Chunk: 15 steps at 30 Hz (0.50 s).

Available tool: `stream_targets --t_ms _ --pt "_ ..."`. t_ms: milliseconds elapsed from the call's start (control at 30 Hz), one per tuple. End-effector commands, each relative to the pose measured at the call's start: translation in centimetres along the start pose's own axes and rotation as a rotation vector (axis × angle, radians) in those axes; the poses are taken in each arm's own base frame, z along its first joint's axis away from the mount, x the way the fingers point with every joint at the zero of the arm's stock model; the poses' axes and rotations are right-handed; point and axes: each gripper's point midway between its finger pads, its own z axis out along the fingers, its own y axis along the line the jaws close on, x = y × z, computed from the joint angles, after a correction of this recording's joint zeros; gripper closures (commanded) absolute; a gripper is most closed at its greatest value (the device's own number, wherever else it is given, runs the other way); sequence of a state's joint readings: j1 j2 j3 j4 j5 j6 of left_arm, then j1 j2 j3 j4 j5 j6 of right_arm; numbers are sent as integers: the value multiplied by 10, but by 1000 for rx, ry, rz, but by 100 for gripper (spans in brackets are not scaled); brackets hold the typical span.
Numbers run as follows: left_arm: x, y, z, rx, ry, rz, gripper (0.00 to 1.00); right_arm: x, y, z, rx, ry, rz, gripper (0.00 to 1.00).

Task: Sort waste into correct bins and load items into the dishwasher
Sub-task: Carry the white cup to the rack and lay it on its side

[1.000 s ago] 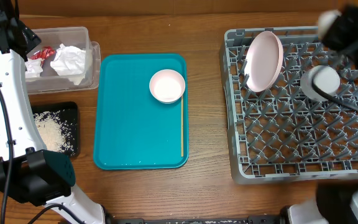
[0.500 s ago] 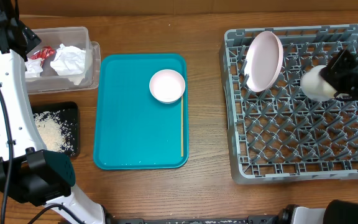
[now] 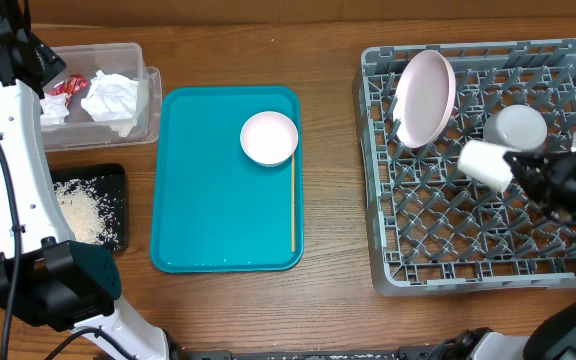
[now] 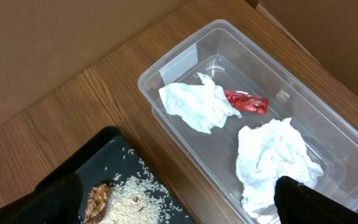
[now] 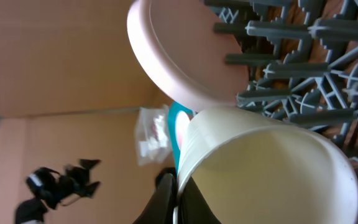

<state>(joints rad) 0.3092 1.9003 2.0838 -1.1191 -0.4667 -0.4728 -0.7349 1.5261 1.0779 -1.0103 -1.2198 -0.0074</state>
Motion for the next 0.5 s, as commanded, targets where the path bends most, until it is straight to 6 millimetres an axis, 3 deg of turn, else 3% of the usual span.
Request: stream_targets --t_ms 0,367,467 --pt "-1 -2 -2 3 -7 -13 0 5 7 -4 -123 -18 -36 96" --pt "-1 -2 -2 3 -7 -13 0 12 4 11 -161 11 -109 96" --pt "-1 -2 -2 3 -7 -13 0 13 -5 20 -119 32 -107 96"
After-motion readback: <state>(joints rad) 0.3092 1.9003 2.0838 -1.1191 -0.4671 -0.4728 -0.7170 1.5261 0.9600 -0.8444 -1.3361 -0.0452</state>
